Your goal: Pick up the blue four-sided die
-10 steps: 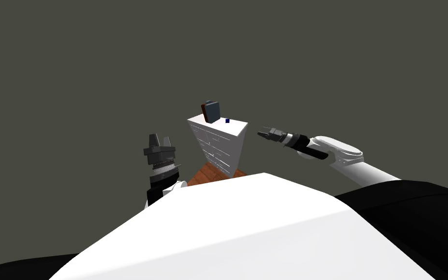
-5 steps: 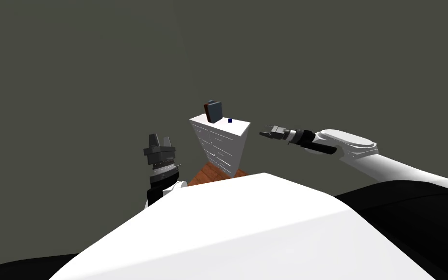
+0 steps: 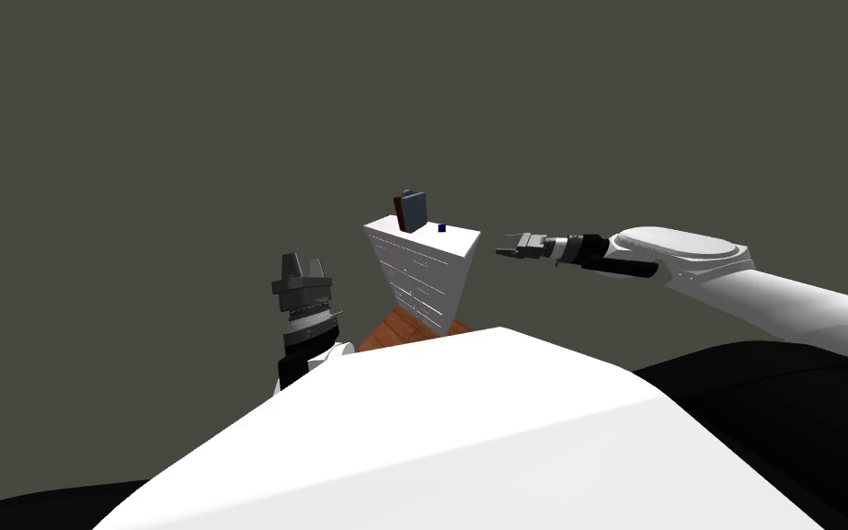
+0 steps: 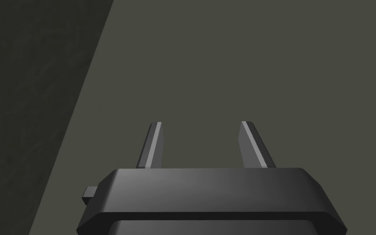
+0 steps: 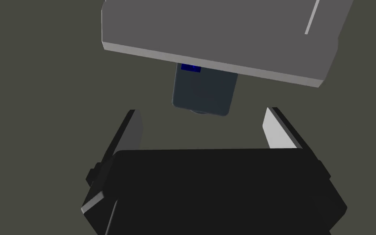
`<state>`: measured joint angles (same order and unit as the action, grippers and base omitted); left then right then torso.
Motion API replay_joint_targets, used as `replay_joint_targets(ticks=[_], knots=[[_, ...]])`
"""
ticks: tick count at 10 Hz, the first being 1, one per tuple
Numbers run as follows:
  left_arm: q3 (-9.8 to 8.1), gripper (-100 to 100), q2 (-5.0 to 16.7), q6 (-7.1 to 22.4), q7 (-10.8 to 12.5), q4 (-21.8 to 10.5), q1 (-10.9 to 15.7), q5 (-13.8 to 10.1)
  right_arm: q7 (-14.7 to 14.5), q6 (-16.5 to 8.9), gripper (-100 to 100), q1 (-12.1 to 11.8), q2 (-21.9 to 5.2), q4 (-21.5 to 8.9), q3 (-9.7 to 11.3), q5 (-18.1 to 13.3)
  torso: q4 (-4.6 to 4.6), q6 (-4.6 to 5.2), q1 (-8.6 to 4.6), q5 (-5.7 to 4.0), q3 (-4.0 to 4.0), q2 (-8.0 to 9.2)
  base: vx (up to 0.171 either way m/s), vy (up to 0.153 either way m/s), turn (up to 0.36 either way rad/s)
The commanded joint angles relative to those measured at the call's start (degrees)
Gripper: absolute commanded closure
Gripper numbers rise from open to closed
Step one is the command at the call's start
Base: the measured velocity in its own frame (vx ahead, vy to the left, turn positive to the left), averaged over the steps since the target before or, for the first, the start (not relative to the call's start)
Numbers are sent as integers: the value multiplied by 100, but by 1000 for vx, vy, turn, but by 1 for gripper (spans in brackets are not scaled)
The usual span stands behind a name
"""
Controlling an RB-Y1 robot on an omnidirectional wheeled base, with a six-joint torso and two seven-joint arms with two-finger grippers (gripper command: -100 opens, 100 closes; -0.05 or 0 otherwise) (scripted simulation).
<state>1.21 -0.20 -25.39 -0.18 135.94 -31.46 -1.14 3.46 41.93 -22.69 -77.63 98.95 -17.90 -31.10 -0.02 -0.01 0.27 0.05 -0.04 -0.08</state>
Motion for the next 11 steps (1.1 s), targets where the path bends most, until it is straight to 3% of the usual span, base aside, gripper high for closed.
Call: replay_joint_targets(ticks=[1,2,5,7,11], knots=[[0,0,0,0,0,0,0,0,2,79,-100,-14,-286,-93,-35,-64,0,0,0,0,0,0,15,69,8],[0,0,0,0,0,0,0,0,2,79,-100,-14,-346,-93,-35,-64,0,0,0,1,0,1,9,31,-1],[0,0,0,0,0,0,0,0,23,369,-100,-89,-929,-455,-153,-318,0,0,1,1,0,0,18,79,23],[0,0,0,0,0,0,0,0,23,369,-100,-89,-1166,-455,-153,-318,-1,0,9,3,-3,-5,29,65,1],[0,0,0,0,0,0,0,0,51,669,-100,-187,-1895,-800,-244,-549,-2,0,13,2,-4,-7,35,85,23]])
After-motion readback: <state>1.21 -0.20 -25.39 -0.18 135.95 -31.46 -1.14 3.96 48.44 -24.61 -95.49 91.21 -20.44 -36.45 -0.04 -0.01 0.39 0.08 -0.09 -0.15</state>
